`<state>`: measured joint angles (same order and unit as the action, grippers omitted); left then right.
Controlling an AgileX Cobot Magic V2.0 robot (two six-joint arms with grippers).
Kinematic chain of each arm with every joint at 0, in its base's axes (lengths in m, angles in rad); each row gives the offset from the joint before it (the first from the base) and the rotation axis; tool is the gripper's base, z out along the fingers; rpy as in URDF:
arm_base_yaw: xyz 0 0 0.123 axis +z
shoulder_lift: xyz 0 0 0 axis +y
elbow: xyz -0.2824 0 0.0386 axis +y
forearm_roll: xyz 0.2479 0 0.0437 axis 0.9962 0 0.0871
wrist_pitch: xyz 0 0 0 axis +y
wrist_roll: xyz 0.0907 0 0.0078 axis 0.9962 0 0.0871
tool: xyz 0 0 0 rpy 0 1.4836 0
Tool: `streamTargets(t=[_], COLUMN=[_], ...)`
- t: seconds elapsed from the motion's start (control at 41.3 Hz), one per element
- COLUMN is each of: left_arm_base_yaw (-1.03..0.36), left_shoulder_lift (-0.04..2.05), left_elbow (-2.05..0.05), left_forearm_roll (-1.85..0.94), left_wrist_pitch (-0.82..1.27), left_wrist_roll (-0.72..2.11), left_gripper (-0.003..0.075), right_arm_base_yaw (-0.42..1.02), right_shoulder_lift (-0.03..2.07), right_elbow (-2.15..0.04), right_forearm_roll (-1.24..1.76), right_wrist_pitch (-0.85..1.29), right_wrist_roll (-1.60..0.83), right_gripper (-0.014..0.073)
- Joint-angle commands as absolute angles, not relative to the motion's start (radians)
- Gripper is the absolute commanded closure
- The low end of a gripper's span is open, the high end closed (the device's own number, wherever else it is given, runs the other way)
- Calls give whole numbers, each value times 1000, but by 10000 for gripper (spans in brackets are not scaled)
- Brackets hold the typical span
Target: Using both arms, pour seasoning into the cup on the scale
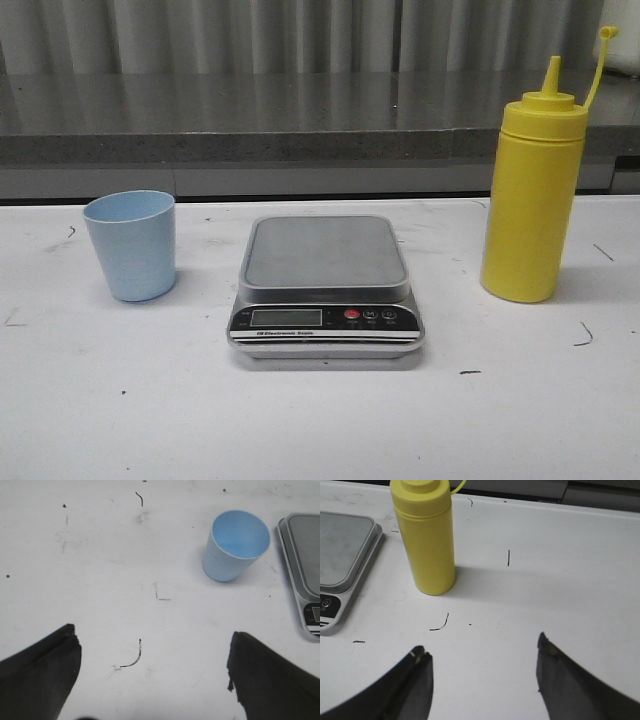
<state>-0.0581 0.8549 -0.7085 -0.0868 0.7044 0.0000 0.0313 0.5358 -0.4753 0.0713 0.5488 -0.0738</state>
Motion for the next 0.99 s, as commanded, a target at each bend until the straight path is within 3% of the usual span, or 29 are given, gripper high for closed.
streamTargets(t=[0.0, 0.412, 0.968], left_arm_base_yaw=[-81, -246, -243], left_shoulder_lift=[936, 1343, 1790], left_elbow=[-788, -1087, -1423], left_forearm_roll=[-119, -119, -74], left_wrist_pitch=[660, 690, 792], left_wrist_roll=[16, 16, 16], left_gripper=[134, 134, 134], right_arm_base_yaw=[33, 33, 33], right_shoulder_lift=[545, 545, 545], right_elbow=[-505, -505, -505], right_forearm_roll=[62, 62, 62], right_wrist_pitch=[477, 477, 477], right_wrist_roll=[-84, -84, -84], right_gripper=[118, 118, 118])
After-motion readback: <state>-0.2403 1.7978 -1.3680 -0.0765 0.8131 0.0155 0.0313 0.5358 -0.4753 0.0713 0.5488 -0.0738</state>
